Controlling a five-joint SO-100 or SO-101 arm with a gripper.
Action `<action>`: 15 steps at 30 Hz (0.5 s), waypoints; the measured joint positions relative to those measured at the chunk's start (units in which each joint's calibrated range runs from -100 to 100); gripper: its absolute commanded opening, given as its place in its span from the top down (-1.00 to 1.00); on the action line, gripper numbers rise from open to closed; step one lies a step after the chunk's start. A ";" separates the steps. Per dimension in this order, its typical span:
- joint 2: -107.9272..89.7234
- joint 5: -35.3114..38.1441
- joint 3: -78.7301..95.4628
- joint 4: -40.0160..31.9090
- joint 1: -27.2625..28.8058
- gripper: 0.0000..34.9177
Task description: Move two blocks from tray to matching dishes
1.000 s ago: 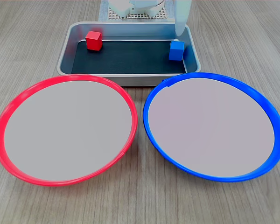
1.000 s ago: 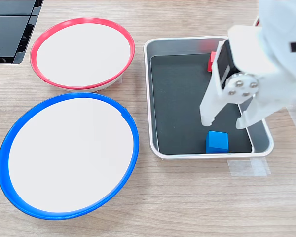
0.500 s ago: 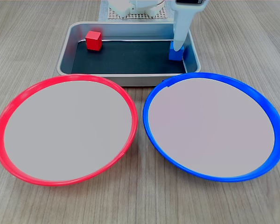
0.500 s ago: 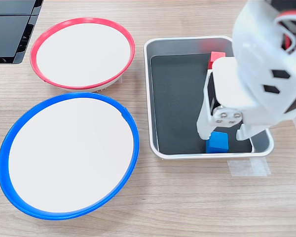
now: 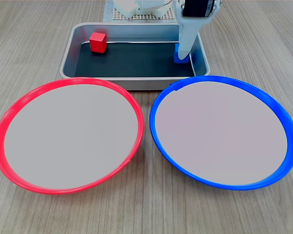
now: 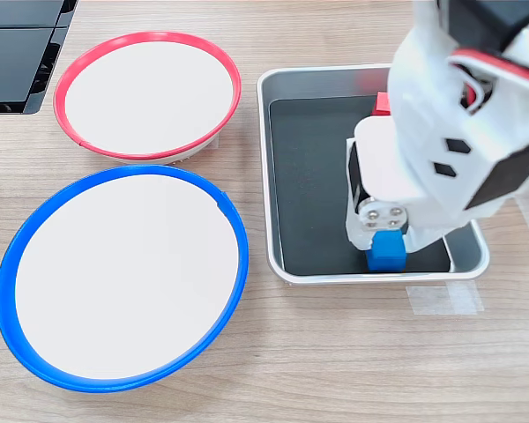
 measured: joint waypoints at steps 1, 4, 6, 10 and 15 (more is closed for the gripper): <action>0.00 0.54 -0.64 1.55 0.53 0.99; 0.00 2.78 -7.53 7.67 2.92 0.99; 0.34 3.32 -12.70 11.26 5.13 0.99; 5.12 4.40 -30.85 9.95 7.88 0.99; 15.09 4.44 -38.48 -5.22 7.35 0.87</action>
